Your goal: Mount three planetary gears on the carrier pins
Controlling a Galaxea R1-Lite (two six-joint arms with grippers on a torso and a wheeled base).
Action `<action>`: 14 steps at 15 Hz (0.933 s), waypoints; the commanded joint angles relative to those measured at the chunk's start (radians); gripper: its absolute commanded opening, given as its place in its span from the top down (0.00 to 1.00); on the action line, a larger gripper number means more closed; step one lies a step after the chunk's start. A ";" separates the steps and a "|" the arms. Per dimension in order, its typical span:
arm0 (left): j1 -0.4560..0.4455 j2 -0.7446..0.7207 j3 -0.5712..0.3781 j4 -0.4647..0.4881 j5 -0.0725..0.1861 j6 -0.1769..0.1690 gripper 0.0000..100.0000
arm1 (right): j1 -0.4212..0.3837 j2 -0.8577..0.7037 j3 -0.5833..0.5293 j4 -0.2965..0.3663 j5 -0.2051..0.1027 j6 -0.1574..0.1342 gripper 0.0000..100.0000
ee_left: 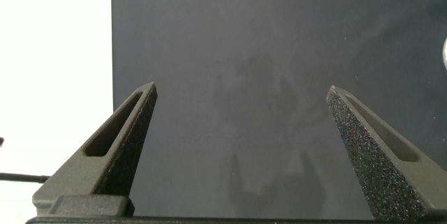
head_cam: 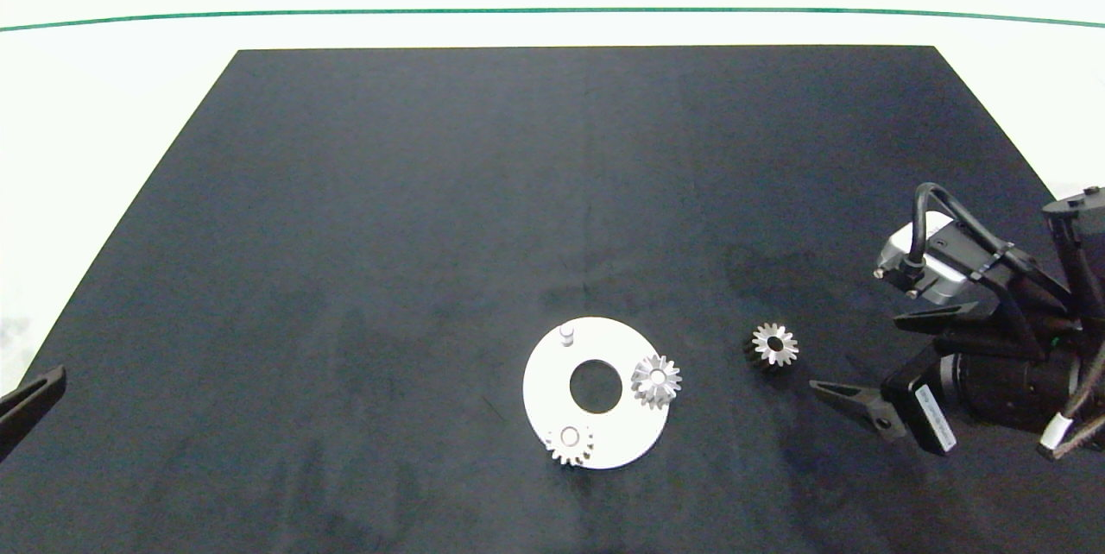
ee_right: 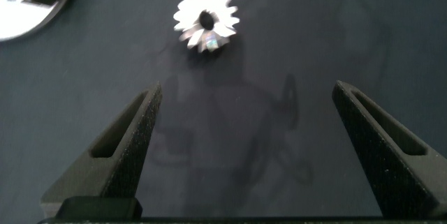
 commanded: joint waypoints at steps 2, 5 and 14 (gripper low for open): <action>0.005 -0.011 0.003 0.000 0.003 0.002 0.00 | -0.044 0.074 -0.021 -0.048 0.024 -0.001 0.00; 0.007 -0.011 0.003 0.000 0.003 0.000 0.00 | -0.001 0.109 -0.036 -0.054 0.039 0.001 0.00; 0.007 -0.011 0.003 0.000 0.003 0.000 0.00 | 0.017 0.200 -0.042 -0.086 0.056 0.004 0.00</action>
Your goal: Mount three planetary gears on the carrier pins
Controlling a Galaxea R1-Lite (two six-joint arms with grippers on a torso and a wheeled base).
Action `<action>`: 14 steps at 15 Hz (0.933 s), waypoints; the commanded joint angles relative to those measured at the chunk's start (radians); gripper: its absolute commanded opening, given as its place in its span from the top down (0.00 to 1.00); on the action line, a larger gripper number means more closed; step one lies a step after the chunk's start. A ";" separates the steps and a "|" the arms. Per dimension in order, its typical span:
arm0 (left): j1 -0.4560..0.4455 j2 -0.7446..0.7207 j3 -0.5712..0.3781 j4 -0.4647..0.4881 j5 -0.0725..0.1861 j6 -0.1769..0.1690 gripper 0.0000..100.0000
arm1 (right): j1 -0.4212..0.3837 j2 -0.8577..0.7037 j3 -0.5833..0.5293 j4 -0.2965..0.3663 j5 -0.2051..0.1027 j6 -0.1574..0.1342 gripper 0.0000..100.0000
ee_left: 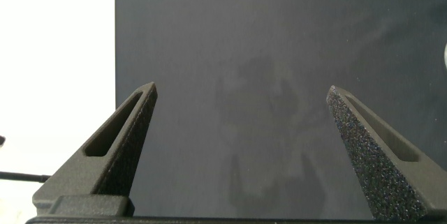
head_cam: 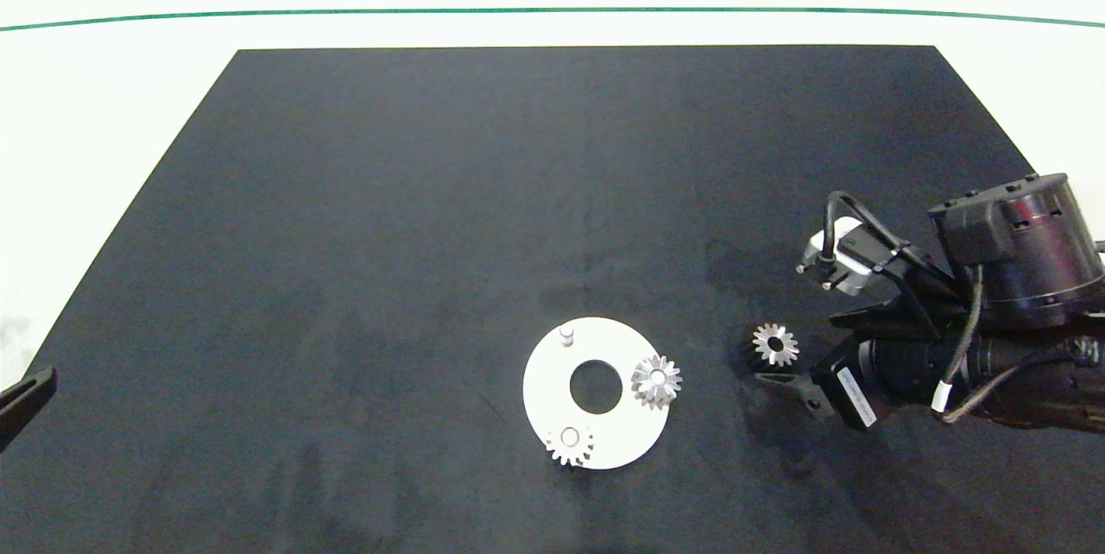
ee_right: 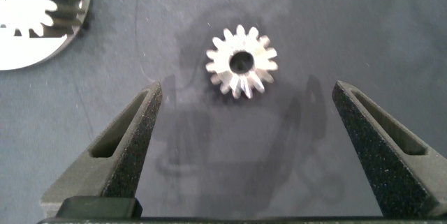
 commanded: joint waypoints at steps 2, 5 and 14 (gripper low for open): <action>0.000 -0.006 0.002 0.000 0.001 0.001 0.00 | -0.001 0.067 0.000 -0.042 0.000 0.000 0.00; 0.000 -0.018 0.012 0.002 0.003 0.003 0.00 | 0.001 0.096 -0.003 -0.051 0.000 0.001 0.00; 0.000 -0.021 0.018 0.004 0.003 0.001 0.00 | 0.001 0.100 -0.015 -0.062 0.006 0.000 0.15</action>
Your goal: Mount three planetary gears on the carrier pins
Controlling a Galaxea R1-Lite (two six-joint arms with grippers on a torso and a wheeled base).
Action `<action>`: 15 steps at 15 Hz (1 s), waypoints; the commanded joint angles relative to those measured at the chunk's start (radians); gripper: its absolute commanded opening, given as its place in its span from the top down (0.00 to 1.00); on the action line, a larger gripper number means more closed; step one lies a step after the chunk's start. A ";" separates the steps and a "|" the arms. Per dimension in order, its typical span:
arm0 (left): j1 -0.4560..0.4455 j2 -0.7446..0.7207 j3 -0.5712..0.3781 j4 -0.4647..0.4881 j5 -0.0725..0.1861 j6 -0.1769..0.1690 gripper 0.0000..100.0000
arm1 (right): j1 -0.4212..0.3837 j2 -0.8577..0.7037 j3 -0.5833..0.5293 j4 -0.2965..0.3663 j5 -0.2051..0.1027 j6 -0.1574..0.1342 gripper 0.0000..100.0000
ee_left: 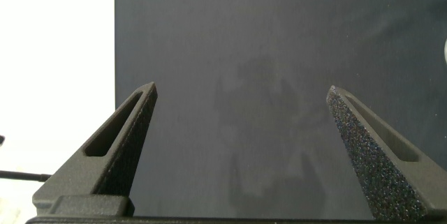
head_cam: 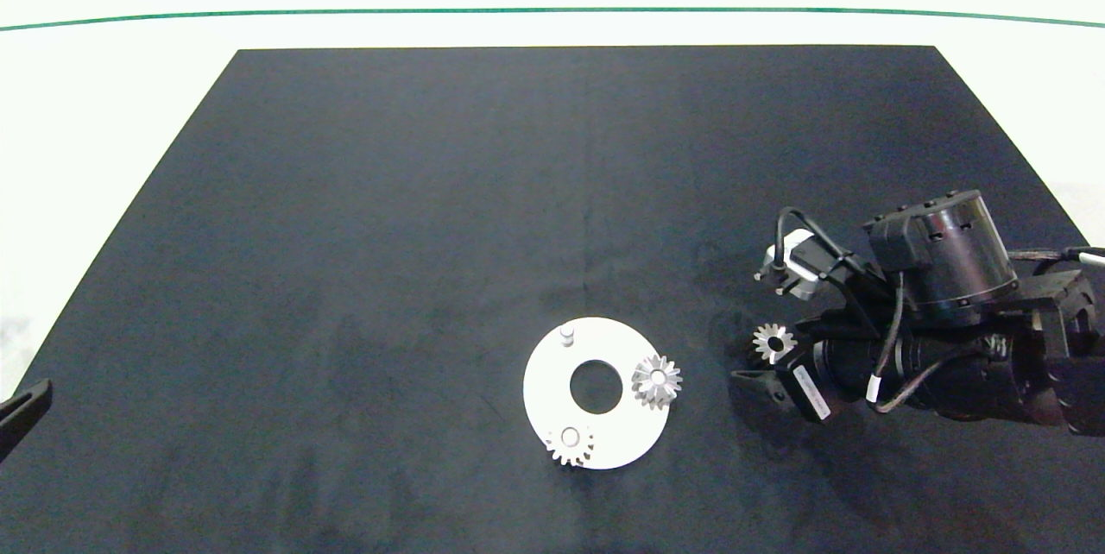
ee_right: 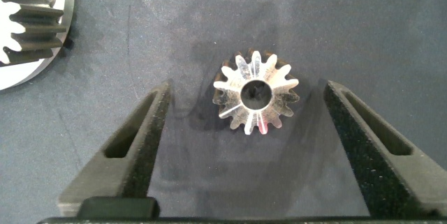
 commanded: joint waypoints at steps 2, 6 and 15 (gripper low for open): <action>0.000 0.002 0.000 0.001 0.002 0.001 0.00 | -0.001 0.002 -0.007 0.000 0.004 -0.002 0.19; 0.000 0.002 0.000 0.001 0.002 0.003 0.00 | -0.007 0.002 -0.012 0.001 0.015 -0.002 0.27; 0.007 0.001 0.000 0.001 0.002 0.003 0.00 | -0.013 0.003 -0.012 0.001 0.022 0.000 0.45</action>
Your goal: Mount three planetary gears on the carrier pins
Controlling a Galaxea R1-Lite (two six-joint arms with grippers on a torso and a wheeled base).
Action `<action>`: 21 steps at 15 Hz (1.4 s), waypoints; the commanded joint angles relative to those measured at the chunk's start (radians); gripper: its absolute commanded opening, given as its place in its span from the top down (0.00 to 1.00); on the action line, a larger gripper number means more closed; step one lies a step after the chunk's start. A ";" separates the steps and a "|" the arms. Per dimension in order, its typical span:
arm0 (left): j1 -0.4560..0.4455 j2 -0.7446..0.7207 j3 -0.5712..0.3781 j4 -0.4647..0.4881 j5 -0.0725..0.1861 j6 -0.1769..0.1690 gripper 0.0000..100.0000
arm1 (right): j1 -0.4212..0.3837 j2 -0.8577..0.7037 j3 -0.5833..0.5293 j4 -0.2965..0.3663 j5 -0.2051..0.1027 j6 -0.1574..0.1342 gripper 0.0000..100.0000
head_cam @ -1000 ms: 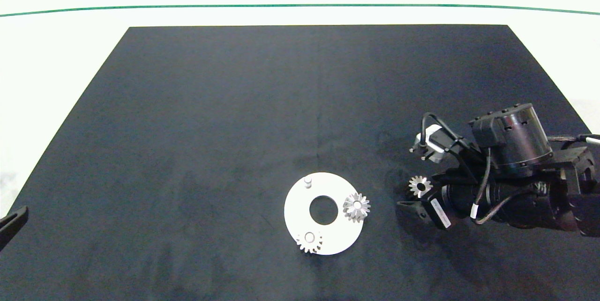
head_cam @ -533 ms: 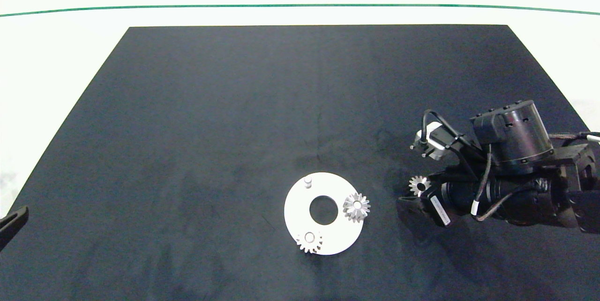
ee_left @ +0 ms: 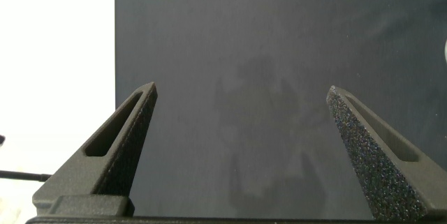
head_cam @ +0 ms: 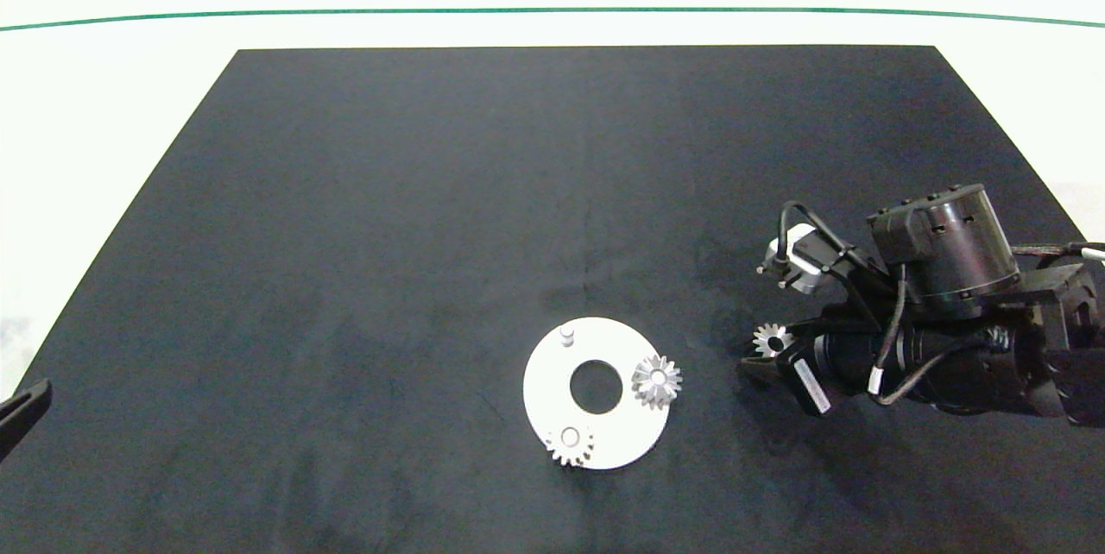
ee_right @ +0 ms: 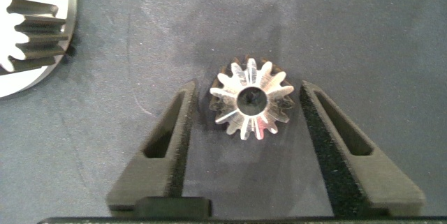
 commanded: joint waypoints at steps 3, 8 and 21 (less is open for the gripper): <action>0.005 -0.001 -0.001 0.001 0.003 0.002 0.00 | -0.003 0.014 0.000 -0.004 0.001 -0.001 0.51; 0.005 -0.005 -0.001 0.001 0.003 0.002 0.00 | -0.007 0.017 0.000 -0.015 0.007 -0.002 0.62; 0.003 -0.005 0.000 0.001 0.003 0.002 0.00 | -0.009 0.024 0.001 -0.021 0.009 0.001 0.87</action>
